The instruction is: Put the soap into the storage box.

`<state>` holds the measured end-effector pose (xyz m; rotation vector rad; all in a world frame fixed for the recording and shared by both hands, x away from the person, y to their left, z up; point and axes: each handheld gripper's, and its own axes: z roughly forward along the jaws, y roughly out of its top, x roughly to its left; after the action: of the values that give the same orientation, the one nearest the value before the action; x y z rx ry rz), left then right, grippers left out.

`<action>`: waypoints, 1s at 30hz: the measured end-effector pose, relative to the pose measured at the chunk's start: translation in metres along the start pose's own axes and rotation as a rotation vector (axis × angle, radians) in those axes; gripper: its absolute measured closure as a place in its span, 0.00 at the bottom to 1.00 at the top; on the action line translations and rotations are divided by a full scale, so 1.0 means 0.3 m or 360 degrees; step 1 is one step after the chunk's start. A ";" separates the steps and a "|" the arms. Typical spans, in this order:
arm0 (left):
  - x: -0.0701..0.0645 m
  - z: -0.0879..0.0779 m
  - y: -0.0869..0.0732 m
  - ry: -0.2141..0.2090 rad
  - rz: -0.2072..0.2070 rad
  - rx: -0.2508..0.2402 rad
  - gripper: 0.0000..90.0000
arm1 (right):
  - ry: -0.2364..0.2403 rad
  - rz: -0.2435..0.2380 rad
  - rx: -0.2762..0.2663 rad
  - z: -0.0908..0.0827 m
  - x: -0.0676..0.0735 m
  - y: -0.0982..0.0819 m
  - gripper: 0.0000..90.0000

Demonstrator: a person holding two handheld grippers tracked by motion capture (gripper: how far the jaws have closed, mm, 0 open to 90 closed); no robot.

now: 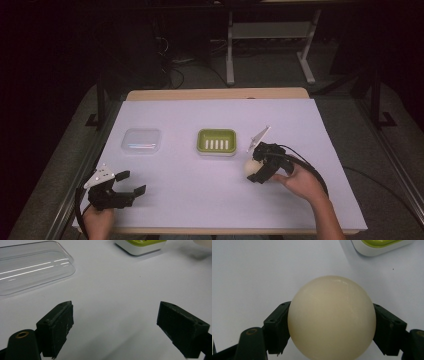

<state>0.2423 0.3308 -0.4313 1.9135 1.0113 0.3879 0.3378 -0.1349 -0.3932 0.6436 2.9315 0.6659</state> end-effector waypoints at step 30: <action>-0.001 0.002 0.000 0.0007 0.0006 0.0002 0.14 | 0.0061 -0.0057 -0.0056 -0.019 -0.060 0.202 0.27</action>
<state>0.2425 0.3302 -0.4315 1.9167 1.0113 0.3942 0.3765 -0.0951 -0.3628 0.5804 2.9513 0.7329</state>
